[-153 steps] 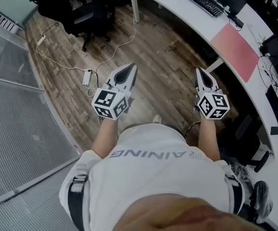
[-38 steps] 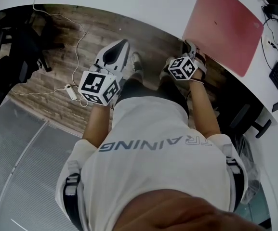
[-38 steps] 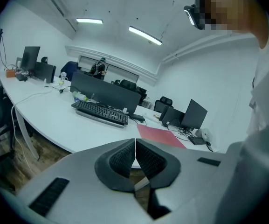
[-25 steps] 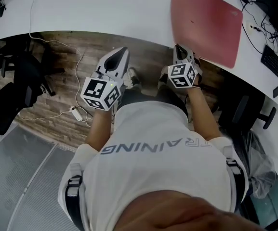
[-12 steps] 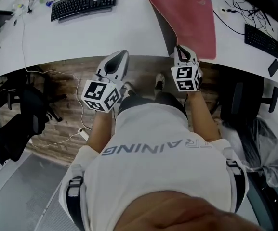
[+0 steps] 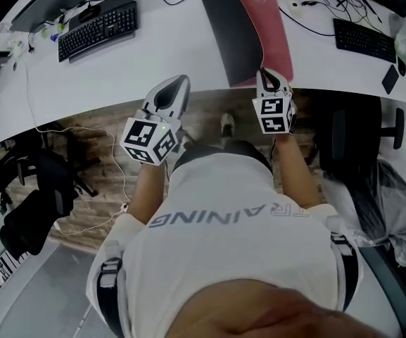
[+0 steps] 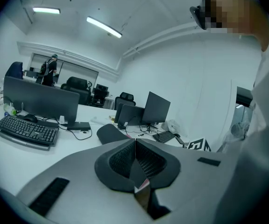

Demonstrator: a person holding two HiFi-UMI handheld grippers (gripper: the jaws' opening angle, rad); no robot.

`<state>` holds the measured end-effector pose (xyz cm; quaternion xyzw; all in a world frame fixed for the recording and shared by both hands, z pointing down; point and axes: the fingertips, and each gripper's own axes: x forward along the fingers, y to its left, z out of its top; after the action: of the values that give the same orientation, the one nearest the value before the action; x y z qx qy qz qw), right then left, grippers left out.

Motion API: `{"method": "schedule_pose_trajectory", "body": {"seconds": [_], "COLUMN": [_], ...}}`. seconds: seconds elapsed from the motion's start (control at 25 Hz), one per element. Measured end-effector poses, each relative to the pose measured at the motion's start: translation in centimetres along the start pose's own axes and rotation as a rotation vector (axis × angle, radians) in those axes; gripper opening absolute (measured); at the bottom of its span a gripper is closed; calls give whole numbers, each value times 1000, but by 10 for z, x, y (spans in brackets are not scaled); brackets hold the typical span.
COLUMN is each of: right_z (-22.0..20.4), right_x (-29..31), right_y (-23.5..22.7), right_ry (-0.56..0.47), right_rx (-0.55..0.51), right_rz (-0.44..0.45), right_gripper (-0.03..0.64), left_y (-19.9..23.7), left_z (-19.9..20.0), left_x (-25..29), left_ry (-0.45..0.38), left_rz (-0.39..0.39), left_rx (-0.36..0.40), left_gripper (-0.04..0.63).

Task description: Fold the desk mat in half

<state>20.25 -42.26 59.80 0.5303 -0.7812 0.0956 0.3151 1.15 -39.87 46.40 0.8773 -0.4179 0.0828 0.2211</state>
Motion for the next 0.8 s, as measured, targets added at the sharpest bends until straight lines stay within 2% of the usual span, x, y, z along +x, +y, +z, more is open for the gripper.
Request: {"method": "schedule_pose_trajectory", "body": {"seconds": [0.32,0.52,0.8], "right_z": [-50,-84,-114], "right_x": [0,-1,2], "right_y": [-41,-69,-103], "right_ry": [72,130,194], "right_rx": [90,171,215], "right_rz": [-15,-60,-120], "right_gripper": [34,34,34], "left_y": [-27,-36,-49], "left_z": [1,3,2], "left_x": [22,33,42], "left_ry": [25,35,41], "left_rz": [-35,-54,-83], "left_rx": [24,35,48], "left_gripper": [32,32,32]}}
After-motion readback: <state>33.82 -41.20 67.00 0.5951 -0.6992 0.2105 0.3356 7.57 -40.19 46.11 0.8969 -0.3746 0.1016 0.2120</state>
